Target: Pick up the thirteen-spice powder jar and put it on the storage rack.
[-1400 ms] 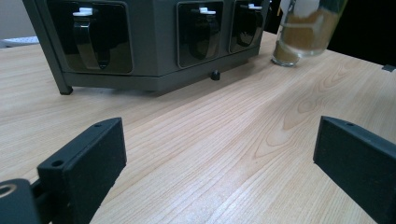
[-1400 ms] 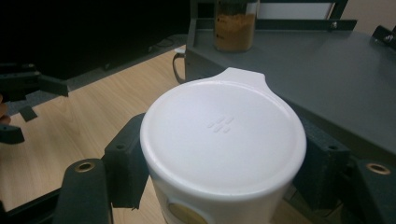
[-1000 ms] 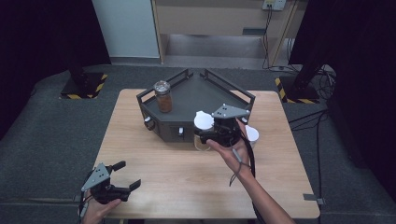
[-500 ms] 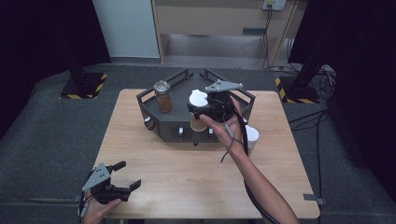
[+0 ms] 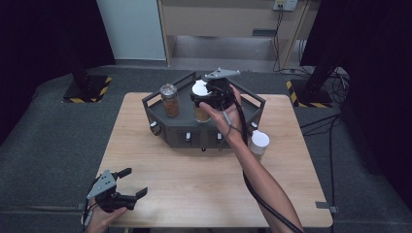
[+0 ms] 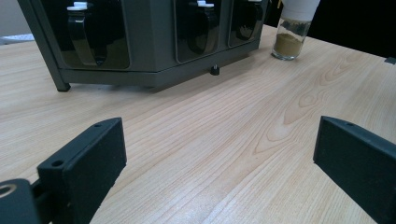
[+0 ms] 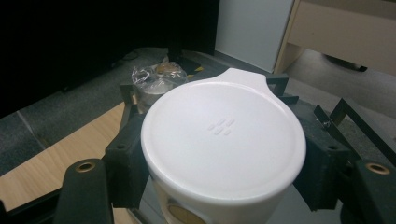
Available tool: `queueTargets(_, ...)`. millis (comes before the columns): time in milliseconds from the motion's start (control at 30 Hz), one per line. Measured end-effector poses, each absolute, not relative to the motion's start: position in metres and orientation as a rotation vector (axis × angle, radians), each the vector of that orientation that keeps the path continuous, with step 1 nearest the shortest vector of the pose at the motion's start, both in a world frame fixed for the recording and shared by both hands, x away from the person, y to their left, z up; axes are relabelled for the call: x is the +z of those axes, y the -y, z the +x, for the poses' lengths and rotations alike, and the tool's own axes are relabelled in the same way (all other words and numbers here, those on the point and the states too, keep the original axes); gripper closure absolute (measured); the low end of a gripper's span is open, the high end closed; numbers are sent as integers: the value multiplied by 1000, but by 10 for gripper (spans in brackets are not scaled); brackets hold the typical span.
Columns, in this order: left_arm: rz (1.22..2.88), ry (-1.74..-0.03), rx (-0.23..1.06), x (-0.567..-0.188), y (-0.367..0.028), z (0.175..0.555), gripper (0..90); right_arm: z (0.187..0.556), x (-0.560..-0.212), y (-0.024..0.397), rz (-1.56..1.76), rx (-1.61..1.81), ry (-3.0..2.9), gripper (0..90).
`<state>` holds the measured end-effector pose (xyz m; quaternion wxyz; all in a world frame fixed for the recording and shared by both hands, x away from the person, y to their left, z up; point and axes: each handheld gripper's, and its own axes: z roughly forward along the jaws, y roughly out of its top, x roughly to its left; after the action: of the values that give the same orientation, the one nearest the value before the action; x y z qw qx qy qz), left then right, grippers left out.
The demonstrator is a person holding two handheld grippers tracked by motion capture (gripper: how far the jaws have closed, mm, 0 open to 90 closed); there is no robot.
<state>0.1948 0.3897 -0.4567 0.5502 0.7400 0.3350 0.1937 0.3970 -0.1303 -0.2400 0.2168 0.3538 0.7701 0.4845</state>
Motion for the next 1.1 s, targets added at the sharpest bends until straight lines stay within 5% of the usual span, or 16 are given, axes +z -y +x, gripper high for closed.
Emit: queueTargets(1100,1744,-794,456,-458,-391,195,15,442,-266,104,1096,1241,-2113,306)
